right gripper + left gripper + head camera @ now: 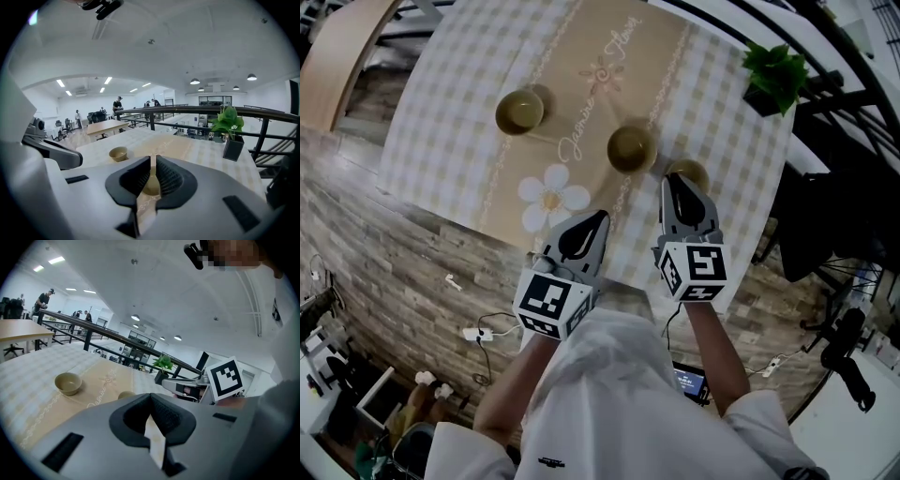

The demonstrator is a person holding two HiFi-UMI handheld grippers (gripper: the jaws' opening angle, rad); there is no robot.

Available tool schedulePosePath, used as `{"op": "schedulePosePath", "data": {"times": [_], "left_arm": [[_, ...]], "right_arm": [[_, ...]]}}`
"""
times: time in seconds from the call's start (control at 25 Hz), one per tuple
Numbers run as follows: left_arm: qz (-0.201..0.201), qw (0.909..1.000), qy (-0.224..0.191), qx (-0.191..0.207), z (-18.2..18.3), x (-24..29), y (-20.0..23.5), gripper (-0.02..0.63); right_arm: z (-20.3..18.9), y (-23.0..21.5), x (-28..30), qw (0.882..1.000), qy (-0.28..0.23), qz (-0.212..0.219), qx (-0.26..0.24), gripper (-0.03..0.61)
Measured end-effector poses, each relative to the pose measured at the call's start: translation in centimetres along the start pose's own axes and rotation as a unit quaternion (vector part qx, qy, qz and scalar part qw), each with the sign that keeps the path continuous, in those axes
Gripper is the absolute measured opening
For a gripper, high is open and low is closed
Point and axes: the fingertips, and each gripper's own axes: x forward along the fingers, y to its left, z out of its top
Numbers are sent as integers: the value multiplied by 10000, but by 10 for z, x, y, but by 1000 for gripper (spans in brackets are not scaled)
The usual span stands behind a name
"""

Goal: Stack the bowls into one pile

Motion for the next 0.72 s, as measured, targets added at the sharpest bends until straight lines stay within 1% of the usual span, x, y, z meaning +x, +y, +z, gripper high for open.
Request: {"op": "schedulePosePath", "data": {"times": [0.2,0.32,0.72], "left_arm": [[20,9999,57,-119,-4,18,11,17],[15,9999,67,-124,-3,29,18,17],[198,9996,49,-194,-9,56,37,17]], "right_arm": [[-6,-10,20,9999,126,24,-44,37],[-10,-15,32,9997,199,56,-112,37],[-22,-25,68,9972,432,347,-505,37]]}}
